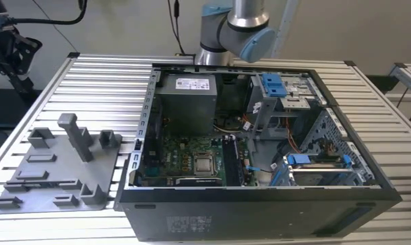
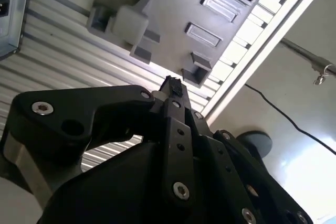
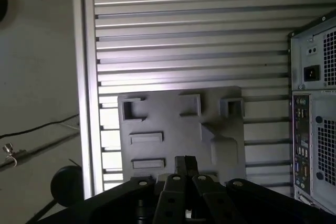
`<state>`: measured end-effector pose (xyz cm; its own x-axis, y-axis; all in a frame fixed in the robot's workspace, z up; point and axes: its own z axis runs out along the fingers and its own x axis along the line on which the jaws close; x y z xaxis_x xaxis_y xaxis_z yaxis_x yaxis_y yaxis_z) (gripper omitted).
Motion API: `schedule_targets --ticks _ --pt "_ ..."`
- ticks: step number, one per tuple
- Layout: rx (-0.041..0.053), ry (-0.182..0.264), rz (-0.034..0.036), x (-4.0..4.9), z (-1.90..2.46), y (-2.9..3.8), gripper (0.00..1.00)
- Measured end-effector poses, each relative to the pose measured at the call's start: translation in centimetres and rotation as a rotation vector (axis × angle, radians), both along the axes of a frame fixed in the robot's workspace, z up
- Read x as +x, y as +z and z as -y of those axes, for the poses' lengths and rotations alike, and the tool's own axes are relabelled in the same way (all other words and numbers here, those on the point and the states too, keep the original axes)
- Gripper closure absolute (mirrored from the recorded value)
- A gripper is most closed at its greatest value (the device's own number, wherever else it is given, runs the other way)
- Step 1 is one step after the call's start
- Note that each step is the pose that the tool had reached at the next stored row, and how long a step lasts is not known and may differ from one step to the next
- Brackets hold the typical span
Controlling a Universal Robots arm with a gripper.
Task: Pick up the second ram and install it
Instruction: 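Reach for the second ram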
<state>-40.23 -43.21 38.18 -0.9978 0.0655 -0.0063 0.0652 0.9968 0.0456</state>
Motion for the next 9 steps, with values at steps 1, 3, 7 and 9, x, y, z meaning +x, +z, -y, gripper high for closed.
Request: schedule_targets --ticks 1,3,7,9 --pt "0.0 0.0 -0.0006 0.06 0.23 -0.03 0.89" --pt "0.0001 0.0 -0.001 0.08 0.94 -0.06 0.89" --pt "0.0001 0.0 -0.0008 0.08 1.55 -0.26 0.89" --pt "0.0 0.001 0.0002 -0.09 1.66 -0.32 0.89"
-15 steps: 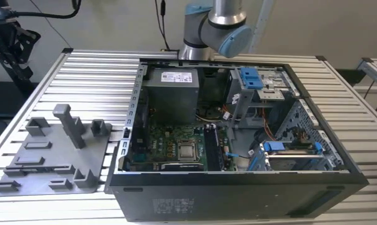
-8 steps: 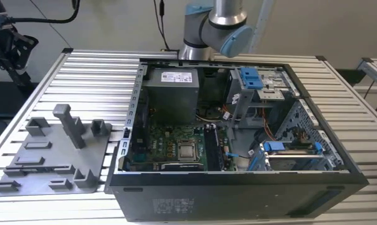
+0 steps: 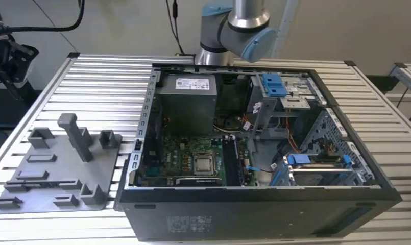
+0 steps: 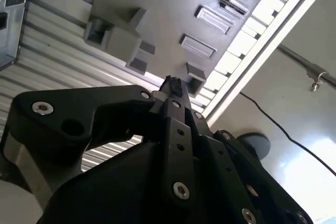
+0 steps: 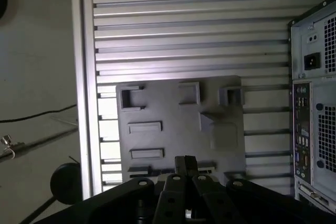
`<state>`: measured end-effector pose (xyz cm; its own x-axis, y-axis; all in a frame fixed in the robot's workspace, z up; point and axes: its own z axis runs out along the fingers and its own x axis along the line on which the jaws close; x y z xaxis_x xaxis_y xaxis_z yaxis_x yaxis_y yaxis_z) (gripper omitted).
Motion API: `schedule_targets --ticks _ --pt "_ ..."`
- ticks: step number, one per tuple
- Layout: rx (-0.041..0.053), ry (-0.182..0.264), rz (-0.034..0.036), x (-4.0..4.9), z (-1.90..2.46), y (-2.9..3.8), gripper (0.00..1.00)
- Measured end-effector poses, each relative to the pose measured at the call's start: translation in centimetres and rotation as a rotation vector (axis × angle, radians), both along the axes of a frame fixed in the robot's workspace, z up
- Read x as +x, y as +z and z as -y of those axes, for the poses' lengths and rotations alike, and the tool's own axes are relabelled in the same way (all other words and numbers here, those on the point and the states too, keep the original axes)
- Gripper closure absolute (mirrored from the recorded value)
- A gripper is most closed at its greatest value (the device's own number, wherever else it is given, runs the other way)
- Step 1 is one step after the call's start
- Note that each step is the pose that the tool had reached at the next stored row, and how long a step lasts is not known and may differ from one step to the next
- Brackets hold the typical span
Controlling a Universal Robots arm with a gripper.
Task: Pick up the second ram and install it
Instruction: 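Reach for the second ram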
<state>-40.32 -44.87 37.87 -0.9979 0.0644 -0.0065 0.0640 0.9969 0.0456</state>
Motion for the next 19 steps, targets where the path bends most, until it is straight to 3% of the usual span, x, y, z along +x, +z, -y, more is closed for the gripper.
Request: schedule_targets --ticks 7,19 --pt "0.0 0.011 0.0021 -0.76 0.46 -0.22 0.89" --pt "0.0002 0.032 0.0023 -0.78 2.84 -0.5 0.89"
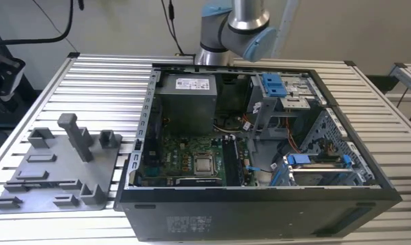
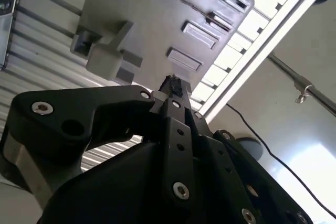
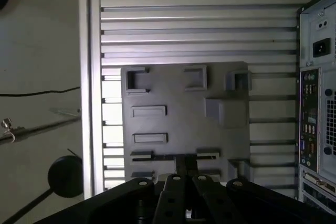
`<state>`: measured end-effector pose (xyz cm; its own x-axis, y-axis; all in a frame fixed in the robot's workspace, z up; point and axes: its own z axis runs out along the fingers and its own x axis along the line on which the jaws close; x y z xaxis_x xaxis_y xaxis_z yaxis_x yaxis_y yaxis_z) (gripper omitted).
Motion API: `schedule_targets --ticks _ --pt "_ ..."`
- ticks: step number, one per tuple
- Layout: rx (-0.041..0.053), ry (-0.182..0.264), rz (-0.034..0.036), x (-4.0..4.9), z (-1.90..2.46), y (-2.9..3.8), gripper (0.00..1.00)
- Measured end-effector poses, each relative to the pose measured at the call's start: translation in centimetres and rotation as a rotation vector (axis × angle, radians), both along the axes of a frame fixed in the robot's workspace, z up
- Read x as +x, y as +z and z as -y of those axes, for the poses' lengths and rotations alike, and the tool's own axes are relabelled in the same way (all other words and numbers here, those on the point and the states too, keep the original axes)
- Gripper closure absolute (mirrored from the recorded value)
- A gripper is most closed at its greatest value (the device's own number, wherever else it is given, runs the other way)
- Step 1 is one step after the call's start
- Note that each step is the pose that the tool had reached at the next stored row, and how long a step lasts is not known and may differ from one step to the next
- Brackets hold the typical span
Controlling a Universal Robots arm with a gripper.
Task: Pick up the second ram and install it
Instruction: 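Reach for the second ram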
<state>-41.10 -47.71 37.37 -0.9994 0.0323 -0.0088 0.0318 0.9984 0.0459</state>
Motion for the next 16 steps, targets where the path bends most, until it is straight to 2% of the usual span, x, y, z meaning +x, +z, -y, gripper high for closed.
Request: schedule_targets --ticks 13,16 --pt "-0.0001 0.021 -0.0003 -0.01 2.1 -0.3 0.89" --pt "-0.0002 0.025 -0.0003 -0.02 2.37 -0.36 0.89"
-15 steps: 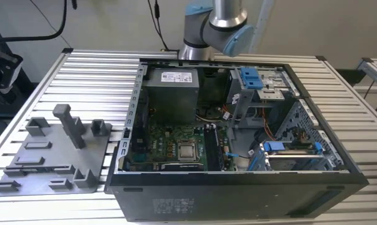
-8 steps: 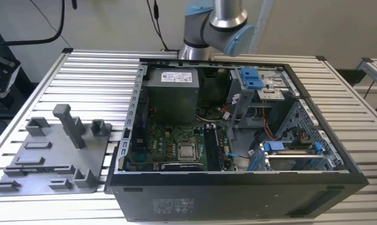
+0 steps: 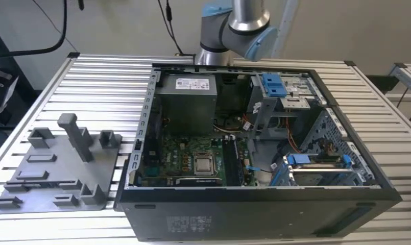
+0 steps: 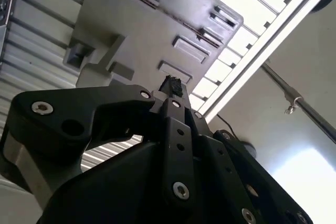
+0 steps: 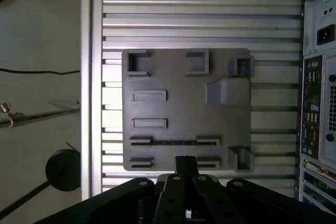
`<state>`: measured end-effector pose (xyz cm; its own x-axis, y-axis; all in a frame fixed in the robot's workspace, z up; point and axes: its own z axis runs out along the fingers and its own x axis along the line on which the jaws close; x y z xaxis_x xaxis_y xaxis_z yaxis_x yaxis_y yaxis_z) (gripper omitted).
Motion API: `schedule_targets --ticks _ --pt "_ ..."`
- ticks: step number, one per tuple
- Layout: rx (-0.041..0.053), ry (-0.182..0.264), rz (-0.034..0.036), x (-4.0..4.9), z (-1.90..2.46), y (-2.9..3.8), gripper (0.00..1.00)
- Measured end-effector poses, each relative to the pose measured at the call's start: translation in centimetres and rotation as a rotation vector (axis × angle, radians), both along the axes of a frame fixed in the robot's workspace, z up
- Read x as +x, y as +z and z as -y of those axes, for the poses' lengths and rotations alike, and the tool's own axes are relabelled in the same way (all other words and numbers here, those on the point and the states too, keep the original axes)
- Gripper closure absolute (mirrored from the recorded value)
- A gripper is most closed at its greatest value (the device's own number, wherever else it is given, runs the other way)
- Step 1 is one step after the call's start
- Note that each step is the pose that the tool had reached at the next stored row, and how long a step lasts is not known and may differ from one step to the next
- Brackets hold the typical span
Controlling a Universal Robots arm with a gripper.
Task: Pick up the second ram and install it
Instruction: 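Reach for the second ram, then pick up the second ram and move it above second insertion slot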
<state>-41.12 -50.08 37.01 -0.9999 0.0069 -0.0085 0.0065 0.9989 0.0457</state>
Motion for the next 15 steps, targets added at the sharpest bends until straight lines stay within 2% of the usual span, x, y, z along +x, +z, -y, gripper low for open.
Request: schedule_targets --ticks 15 --pt "-0.0001 0.004 0.0 -0.01 0.01 -0.01 0.89"
